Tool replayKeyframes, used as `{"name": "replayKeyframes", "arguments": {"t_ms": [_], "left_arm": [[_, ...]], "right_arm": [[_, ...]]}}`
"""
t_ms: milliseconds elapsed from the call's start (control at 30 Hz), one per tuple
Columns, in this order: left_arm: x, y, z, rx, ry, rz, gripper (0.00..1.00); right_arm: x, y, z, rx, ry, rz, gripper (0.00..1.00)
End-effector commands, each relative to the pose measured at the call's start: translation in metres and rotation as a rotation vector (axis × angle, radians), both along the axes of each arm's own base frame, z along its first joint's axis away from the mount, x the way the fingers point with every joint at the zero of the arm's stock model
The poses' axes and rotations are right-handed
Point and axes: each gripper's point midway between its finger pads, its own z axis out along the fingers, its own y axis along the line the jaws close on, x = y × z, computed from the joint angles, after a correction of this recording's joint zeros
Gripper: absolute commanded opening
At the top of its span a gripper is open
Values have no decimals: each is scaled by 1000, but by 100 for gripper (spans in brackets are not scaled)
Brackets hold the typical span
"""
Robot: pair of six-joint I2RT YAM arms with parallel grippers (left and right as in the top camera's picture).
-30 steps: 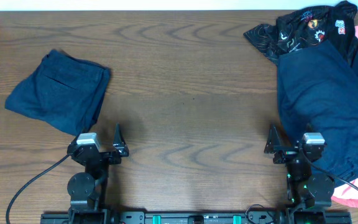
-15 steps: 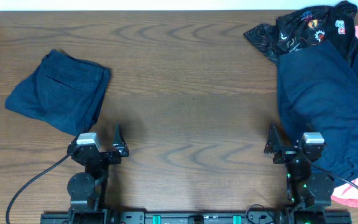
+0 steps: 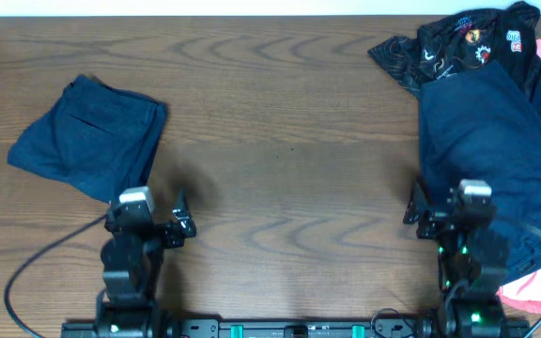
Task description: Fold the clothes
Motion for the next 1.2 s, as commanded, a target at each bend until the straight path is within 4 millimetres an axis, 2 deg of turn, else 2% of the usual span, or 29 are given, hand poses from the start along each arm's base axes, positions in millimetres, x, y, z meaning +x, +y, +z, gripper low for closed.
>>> {"name": "replayKeyframes", "arguments": {"t_ms": [0,133,267,333,467,600,667,833,1000,1067,1167], "left_arm": [[8,-3,23,-15,60,-11,98],[15,-3,26,-14,228,-10,98],[20,-3,21,-12,381,-9,98],[23,-4,15,-12,426,-9,98],[25,-4,0,-11,487,-8,98],[25,-4,-6,-11,513,-8,98],[25,-4,-6,-11,512,-8,98],[25,-4,-6,-11,511,-8,98],[25,-4,-6,-11,511,-8,98],[26,-4,-6,-11,511,-8,98],[26,-4,-6,-11,511,-8,98]], "right_arm": [[12,-1,10,-10,75,-6,99],[26,-2,-2,-10,305,-11,99],[38,-17,-17,-59,539,-81,99],[46,-25,-23,-89,602,-118,99],[59,-36,-49,-132,677,-164,99],[65,-44,-78,-168,744,-198,81],[68,-43,-90,-166,766,-190,75],[67,-43,-119,-172,838,-185,42],[66,-43,-134,-163,870,-194,7],[67,-43,-133,-152,862,-204,1],[70,-41,-130,-141,846,-201,1]]}}
